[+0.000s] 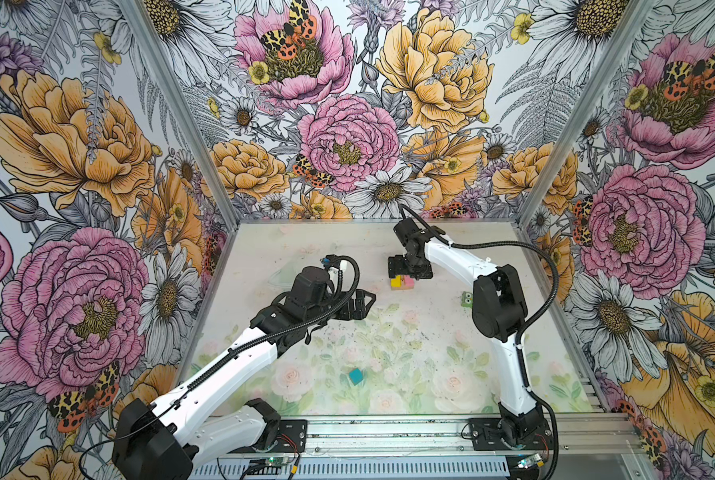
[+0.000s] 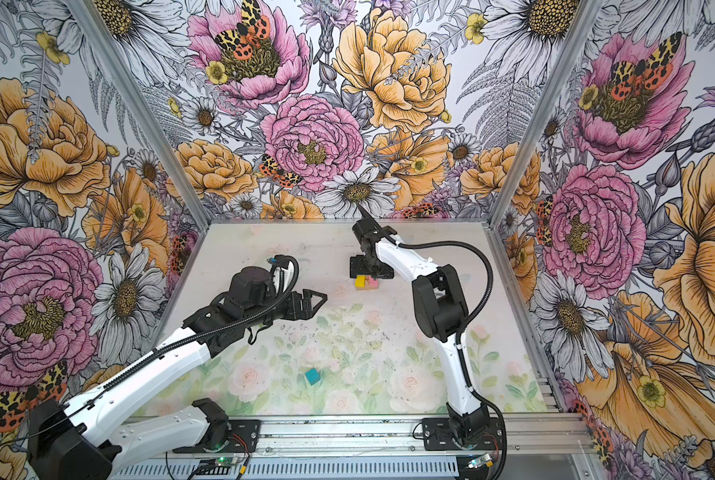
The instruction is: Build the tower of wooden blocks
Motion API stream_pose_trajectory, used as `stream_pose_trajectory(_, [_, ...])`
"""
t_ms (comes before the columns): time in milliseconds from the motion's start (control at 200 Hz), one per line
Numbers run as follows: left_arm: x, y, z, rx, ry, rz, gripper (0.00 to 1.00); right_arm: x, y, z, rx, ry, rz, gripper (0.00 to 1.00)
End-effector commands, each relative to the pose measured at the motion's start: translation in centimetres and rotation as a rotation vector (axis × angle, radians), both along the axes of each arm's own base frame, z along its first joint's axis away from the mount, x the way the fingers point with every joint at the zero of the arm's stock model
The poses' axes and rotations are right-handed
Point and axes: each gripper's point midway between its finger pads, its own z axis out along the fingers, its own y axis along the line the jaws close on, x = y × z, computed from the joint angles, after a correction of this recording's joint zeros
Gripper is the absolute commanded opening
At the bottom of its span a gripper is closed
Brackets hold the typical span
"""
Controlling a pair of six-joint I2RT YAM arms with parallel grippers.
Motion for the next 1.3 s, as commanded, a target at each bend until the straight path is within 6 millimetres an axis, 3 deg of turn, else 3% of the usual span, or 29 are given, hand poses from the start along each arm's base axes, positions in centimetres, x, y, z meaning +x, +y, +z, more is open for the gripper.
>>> stream_pose_trajectory(0, [-0.2, 0.3, 0.2, -0.019, -0.005, -0.007, 0.99, 0.4, 0.5, 0.0, -0.012, -0.008, -0.009, 0.95])
stream_pose_trajectory(400, [-0.2, 0.9, 0.1, -0.032, -0.001, -0.003, 0.99, 0.4, 0.8, -0.6, -0.046, 0.013, -0.003, 0.90])
stream_pose_trajectory(870, [-0.2, 1.2, 0.0, -0.041, 0.002, -0.001, 0.99, 0.3, 0.5, -1.1, -0.077, 0.027, 0.004, 0.74])
stream_pose_trajectory(1296, [-0.2, 1.2, 0.0, -0.045, 0.004, 0.002, 0.99, 0.5, 0.7, -1.1, -0.068, 0.027, 0.016, 0.68])
